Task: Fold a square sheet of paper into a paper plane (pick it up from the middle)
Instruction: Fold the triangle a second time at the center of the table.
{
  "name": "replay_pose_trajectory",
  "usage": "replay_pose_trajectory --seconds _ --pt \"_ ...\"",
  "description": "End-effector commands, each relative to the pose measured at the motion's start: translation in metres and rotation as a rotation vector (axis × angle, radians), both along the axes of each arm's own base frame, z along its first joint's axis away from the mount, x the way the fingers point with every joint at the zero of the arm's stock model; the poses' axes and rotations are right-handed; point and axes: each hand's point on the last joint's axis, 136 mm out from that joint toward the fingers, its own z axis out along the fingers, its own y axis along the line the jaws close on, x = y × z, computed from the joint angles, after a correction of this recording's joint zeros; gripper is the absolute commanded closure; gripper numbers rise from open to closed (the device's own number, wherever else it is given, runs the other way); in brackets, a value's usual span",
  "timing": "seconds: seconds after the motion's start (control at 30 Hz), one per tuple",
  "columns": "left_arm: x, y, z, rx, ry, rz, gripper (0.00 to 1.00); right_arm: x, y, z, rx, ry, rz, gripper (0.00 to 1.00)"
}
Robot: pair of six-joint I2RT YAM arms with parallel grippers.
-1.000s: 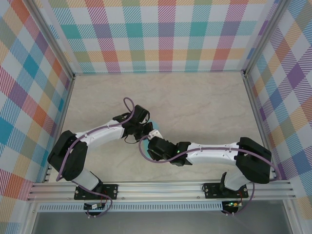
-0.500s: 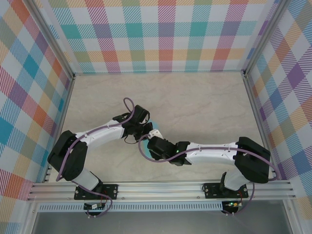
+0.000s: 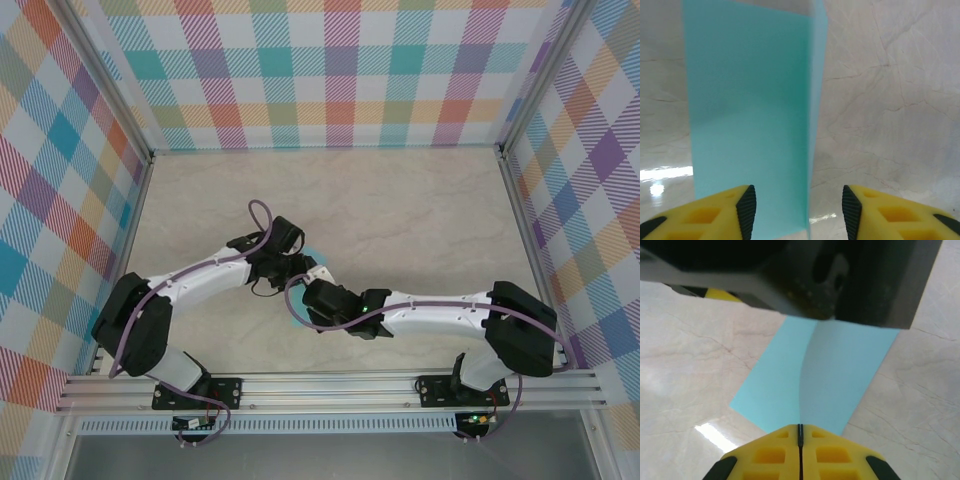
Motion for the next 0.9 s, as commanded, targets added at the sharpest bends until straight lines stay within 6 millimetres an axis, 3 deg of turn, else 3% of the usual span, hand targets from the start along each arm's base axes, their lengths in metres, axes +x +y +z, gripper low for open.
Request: replay_pose_trajectory --seconds 0.0,0.17,0.27,0.37,0.6,0.87 --pt "-0.003 0.026 0.013 0.054 -0.04 0.059 0.39 -0.013 0.015 0.011 0.065 0.084 0.035 0.93" --pt "-0.011 0.061 0.02 0.104 -0.078 0.156 0.31 -0.015 0.024 0.01 0.097 0.134 0.014 0.9" --pt "-0.02 0.076 0.02 0.112 -0.089 0.196 0.31 -0.016 0.027 0.005 0.097 0.161 0.015 0.9" --pt "-0.028 0.083 0.016 0.099 -0.091 0.213 0.38 -0.015 0.027 -0.001 0.113 0.202 0.004 0.89" --pt "-0.046 0.071 -0.003 -0.009 -0.069 0.15 0.69 -0.017 0.027 -0.014 0.191 0.313 0.005 0.88" --pt "-0.06 0.049 -0.024 -0.109 -0.004 0.056 0.76 -0.013 0.024 -0.023 0.26 0.39 0.004 0.87"
